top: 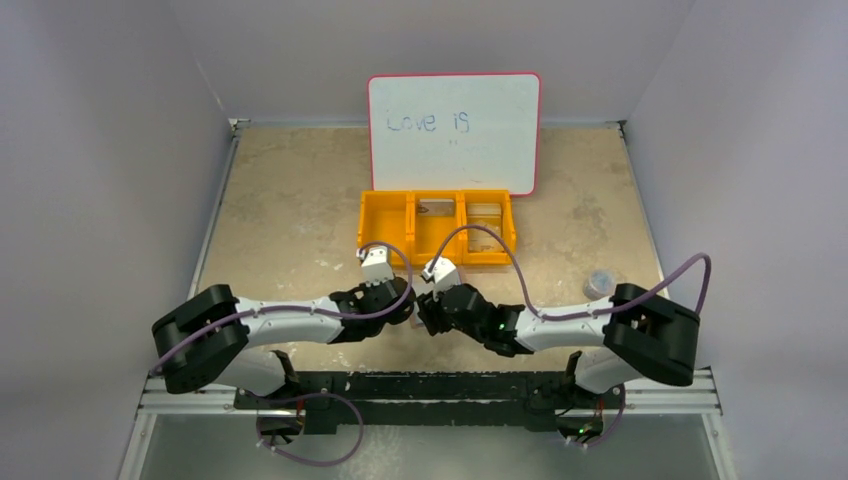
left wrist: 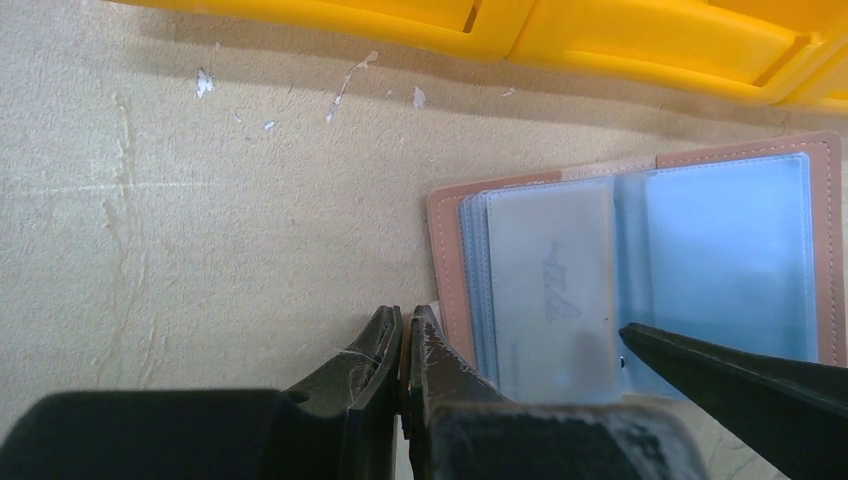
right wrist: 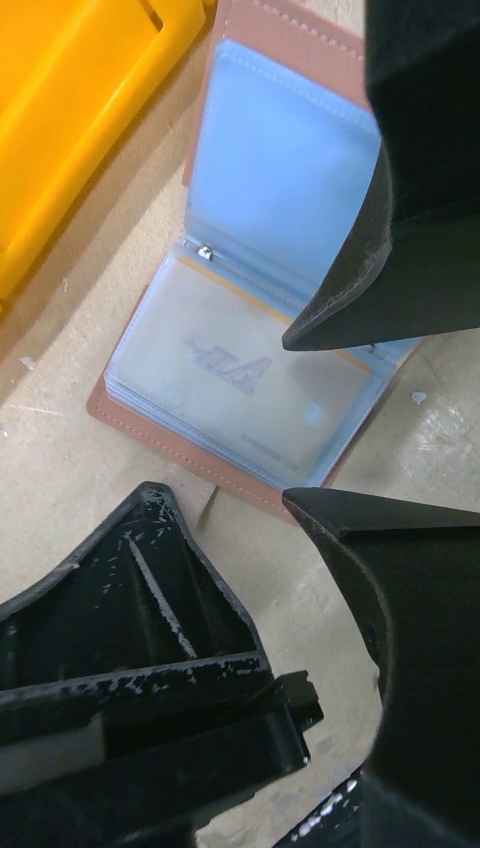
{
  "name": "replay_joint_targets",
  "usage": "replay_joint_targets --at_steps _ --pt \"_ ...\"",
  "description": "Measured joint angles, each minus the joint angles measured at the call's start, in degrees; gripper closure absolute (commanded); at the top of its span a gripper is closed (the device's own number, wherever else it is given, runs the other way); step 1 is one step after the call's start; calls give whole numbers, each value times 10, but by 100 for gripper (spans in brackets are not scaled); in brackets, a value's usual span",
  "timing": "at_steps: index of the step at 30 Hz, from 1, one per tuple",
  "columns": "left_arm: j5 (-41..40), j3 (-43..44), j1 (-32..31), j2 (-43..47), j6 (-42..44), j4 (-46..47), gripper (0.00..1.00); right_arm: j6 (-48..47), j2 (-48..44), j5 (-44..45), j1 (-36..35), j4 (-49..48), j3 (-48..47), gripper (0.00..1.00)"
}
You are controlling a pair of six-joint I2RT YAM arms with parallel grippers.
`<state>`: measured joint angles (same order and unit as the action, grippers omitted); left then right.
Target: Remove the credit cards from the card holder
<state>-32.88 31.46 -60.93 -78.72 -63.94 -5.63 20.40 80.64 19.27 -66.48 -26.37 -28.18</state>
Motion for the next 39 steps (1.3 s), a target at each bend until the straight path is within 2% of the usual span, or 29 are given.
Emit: replay_joint_targets --at_steps 14,19,25,26,35,39 --pt "-3 0 0 6 0 0 100 -51 70 12 0 -66 0 47" --pt "-4 -1 0 7 0 0 100 -50 80 24 0 -77 -2 55" --pt "-4 -5 0 12 -1 -1 100 -38 80 37 0 -77 -2 74" --pt "-5 -5 0 13 -1 0 100 -37 79 37 0 -75 -2 73" --pt "-7 -5 0 14 -1 0 100 -23 34 19 0 -22 -2 45" --pt "-6 -8 1 14 -1 4 100 -24 0 2 0 -18 -2 42"
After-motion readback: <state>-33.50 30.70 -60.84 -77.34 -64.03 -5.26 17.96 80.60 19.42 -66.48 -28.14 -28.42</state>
